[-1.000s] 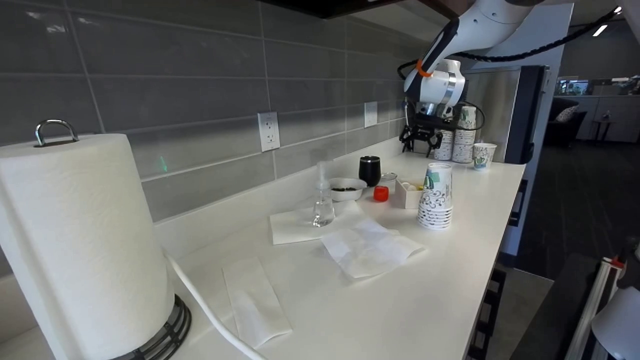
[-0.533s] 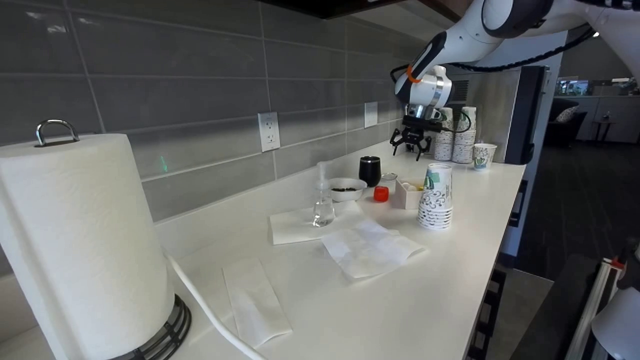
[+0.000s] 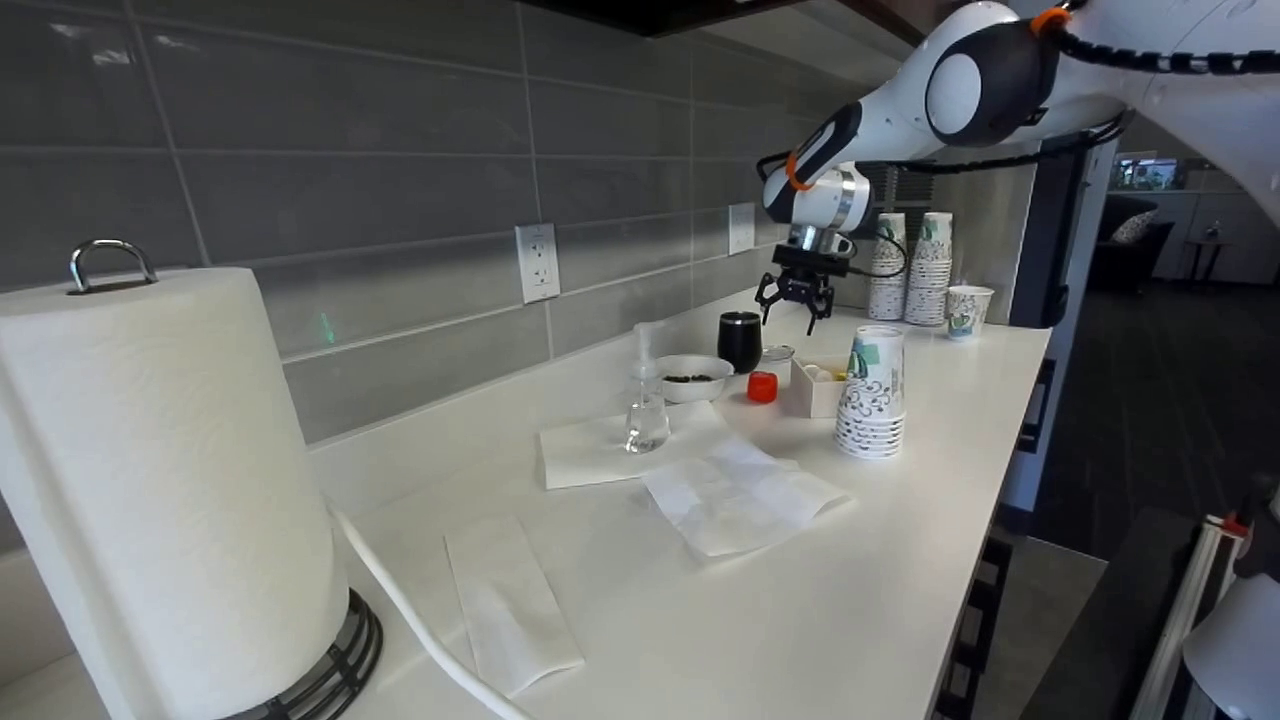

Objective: Put the lid on the black cup

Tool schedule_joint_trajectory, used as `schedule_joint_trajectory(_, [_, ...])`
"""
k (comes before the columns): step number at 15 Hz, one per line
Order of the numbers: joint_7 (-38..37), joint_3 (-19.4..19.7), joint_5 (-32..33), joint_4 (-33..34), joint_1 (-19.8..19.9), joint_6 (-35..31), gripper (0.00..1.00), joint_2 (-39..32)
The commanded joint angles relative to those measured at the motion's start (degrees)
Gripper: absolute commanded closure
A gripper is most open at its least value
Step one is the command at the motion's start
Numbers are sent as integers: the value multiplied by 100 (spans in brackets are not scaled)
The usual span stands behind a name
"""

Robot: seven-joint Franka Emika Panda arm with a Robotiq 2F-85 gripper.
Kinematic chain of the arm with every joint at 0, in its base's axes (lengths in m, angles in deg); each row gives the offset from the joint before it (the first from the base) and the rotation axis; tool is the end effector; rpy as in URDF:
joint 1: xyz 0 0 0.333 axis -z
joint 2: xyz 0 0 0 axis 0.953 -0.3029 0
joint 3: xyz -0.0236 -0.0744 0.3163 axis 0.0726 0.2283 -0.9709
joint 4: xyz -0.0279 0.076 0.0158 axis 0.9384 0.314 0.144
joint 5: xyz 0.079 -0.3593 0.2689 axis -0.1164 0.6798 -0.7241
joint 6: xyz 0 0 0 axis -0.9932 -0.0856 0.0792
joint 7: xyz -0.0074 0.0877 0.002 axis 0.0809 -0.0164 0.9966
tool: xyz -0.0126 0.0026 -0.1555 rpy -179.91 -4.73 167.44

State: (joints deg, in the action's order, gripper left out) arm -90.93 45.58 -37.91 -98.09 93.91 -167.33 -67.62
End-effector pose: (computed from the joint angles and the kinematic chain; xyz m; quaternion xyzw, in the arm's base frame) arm 0.7579 -0.3752 0.1652 -0.8827 0.4599 -0.0586 0.0771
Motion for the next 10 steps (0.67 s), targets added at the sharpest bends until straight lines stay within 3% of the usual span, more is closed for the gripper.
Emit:
schedule_joint_trajectory(1, [-652, 129, 210, 992, -89, 212, 0, -638])
schedule_joint_trajectory(10, [-1303, 199, 564, 1942, -160, 774, 0, -1381])
